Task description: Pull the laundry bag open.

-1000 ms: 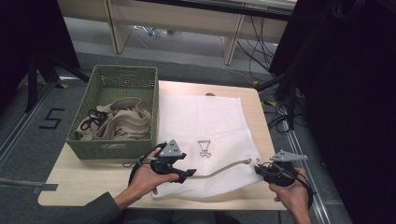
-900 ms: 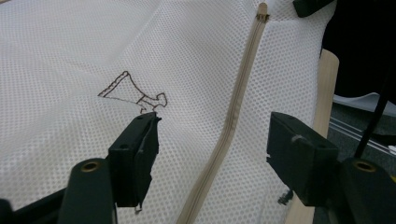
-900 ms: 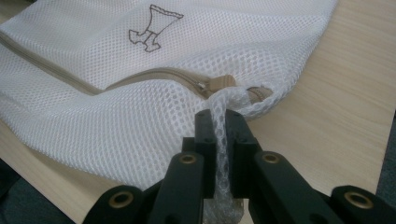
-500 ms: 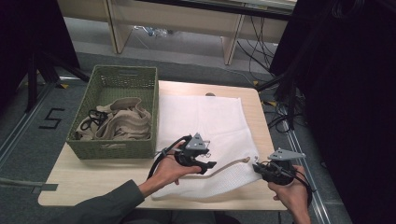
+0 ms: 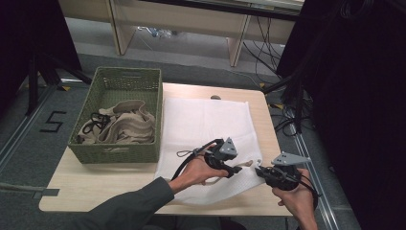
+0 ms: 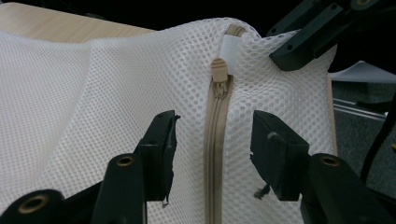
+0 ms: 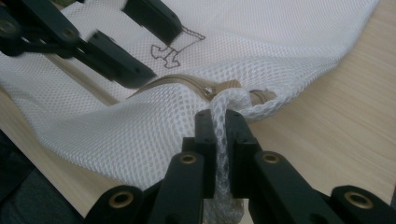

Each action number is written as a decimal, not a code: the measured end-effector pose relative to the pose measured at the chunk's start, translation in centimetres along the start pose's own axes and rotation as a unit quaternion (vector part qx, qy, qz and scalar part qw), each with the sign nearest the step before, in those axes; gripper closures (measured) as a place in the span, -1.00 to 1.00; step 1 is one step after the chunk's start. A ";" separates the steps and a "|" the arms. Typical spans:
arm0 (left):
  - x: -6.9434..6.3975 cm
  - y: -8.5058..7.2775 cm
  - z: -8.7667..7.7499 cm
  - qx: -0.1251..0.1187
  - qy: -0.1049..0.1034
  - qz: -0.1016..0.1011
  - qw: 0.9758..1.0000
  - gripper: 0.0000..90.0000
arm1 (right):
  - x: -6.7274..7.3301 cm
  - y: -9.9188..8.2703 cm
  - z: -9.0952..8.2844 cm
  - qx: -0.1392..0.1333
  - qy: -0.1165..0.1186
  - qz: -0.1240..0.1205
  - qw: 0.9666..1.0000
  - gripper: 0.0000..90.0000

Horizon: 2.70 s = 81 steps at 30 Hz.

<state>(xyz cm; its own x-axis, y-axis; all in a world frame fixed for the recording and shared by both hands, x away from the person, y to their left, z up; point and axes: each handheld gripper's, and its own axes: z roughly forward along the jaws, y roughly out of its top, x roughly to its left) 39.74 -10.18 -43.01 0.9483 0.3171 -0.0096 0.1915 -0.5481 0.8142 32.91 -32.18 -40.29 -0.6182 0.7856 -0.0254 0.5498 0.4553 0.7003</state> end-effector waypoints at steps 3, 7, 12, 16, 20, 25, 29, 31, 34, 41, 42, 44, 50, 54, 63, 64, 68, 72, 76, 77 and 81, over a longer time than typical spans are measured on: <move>0.2 0.2 0.5 0.007 0.001 0.003 1.000 0.19 | 0.2 0.2 -0.1 -0.002 0.003 -0.012 1.000 0.91; 0.5 0.6 0.9 0.006 0.000 -0.001 1.000 0.25 | 0.3 0.3 0.0 -0.001 0.000 -0.021 1.000 0.91; 0.4 1.1 1.6 0.014 -0.001 0.017 1.000 0.30 | 0.3 0.4 -0.1 -0.003 0.001 -0.026 1.000 0.91; 0.0 1.4 2.4 0.012 -0.001 0.034 0.999 0.33 | 0.5 0.5 -0.1 -0.004 0.004 -0.030 1.000 0.91; 0.0 1.4 2.9 0.015 -0.001 0.042 0.999 0.34 | 0.5 0.5 -0.1 -0.004 0.008 -0.033 0.999 0.91; 0.3 1.3 3.1 0.012 -0.004 0.037 0.999 0.34 | 0.5 0.5 -0.1 -0.006 0.011 -0.037 0.999 0.91; 0.5 1.2 3.1 0.012 -0.005 0.020 1.000 0.30 | 0.6 0.5 -0.1 -0.005 0.010 -0.041 0.999 0.91; 0.3 1.1 3.2 0.008 -0.003 0.018 1.000 0.31 | 0.5 0.6 -0.1 -0.006 0.010 -0.043 0.999 0.91; 0.2 1.1 3.3 0.002 -0.004 0.021 1.000 0.35 | 0.6 0.5 -0.1 -0.005 0.010 -0.045 0.999 0.91; 0.4 1.1 3.5 -0.007 0.005 0.001 1.000 0.40 | 0.3 0.4 -0.1 -0.005 0.008 -0.043 0.999 0.91; 0.4 1.1 3.4 -0.007 0.003 0.001 1.000 0.43 | 0.2 0.4 -0.1 -0.004 0.007 -0.043 0.999 0.91; 0.3 1.2 3.3 -0.007 0.007 0.007 1.000 0.46 | 0.2 0.3 -0.2 -0.004 0.008 -0.040 0.999 0.91; 0.4 1.1 3.7 -0.002 -0.008 0.010 1.000 0.49 | 0.2 0.3 -0.2 -0.005 0.008 -0.045 0.999 0.91; 0.4 1.1 3.9 0.005 -0.019 0.007 1.000 0.50 | 0.3 0.2 -0.1 -0.002 0.009 -0.045 0.999 0.91; 0.9 1.5 4.1 -0.001 -0.033 0.016 0.999 0.40 | 0.1 0.1 -0.3 -0.002 0.014 -0.046 0.999 0.91; 0.9 1.5 4.0 -0.001 -0.033 0.016 0.999 0.39 | 0.0 0.1 -0.3 -0.004 0.013 -0.047 0.999 0.91; 0.9 1.6 3.8 0.002 -0.043 0.030 0.999 0.43 | -0.1 0.0 -0.5 -0.007 0.017 -0.047 0.999 0.91; 0.9 1.6 3.4 0.011 -0.045 0.044 0.998 0.41 | -0.1 0.2 -0.7 -0.011 0.016 -0.053 0.998 0.91; 1.0 1.5 3.3 0.012 -0.055 0.038 0.998 0.40 | 0.1 0.3 -1.0 -0.010 0.014 -0.057 0.998 0.91; 1.0 1.5 3.3 0.014 -0.057 0.039 0.998 0.40 | 0.3 0.4 -1.0 -0.009 0.011 -0.060 0.998 0.91; 0.9 1.2 3.4 0.014 -0.059 0.037 0.997 0.35 | 1.0 0.8 -0.8 -0.008 0.011 -0.080 0.997 0.91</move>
<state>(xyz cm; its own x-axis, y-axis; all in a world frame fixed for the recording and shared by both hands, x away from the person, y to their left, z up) 41.66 -13.17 -43.98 0.9830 0.1827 -0.0186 0.1246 -0.5889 0.7985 32.23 -31.39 -39.18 -0.7087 0.6948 -0.1223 0.4346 0.5665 0.7001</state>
